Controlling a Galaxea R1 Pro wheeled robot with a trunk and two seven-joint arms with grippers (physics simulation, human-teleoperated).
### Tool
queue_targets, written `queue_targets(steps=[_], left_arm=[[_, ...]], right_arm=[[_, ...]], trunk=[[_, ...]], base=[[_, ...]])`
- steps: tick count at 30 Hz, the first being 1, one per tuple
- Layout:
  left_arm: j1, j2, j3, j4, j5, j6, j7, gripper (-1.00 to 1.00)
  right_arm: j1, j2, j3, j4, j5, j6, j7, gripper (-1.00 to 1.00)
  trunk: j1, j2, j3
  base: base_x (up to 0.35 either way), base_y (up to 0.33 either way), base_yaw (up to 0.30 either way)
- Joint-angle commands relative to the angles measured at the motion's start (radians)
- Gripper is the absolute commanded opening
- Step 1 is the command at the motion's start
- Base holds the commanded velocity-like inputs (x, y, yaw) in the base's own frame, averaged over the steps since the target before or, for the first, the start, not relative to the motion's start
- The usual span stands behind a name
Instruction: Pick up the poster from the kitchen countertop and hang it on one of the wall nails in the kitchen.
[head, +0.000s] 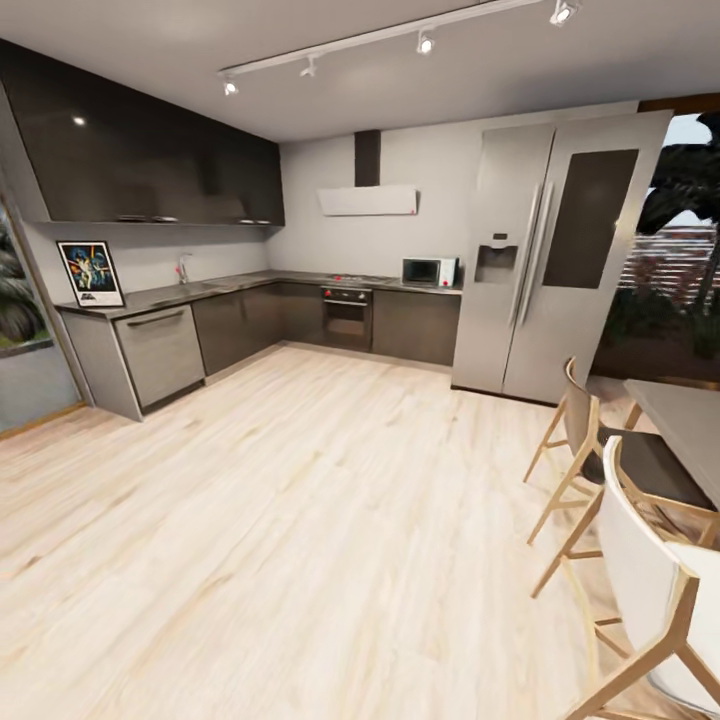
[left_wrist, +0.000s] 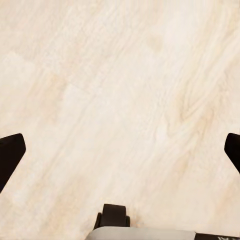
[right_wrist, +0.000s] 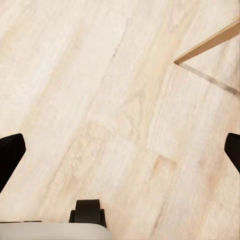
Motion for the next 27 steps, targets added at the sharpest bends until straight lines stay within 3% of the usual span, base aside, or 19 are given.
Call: queue_targets(steps=[1,13,21,27], left_arm=[[0.000,0.000,0.001,-0.001,0.000,-0.002,0.000,1.00],[0.000,0.000,0.000,-0.001,0.000,-0.001,0.000,1.00],[0.000,0.000,0.000,-0.001,0.000,0.000,0.000,1.00],[0.000,0.000,0.001,-0.001,0.000,0.000,0.000,1.00]], right_arm=[[-0.001,0.000,0.004,0.001,0.004,-0.002,-0.007,1.00],[-0.001,0.002,0.004,0.001,0.004,-0.003,-0.010,1.00],[0.000,0.002,0.004,0.001,0.004,-0.003,-0.010,1.00],[-0.001,0.000,0.003,0.001,0.004,-0.002,-0.006,1.00]], trunk=[[0.000,0.000,-0.002],[0.000,0.000,-0.010],[0.000,0.000,-0.016],[0.000,0.000,-0.017]], base=[[0.269,0.258,0.181],[0.278,0.238,0.239],[0.332,0.055,0.252],[0.342,0.004,0.074]])
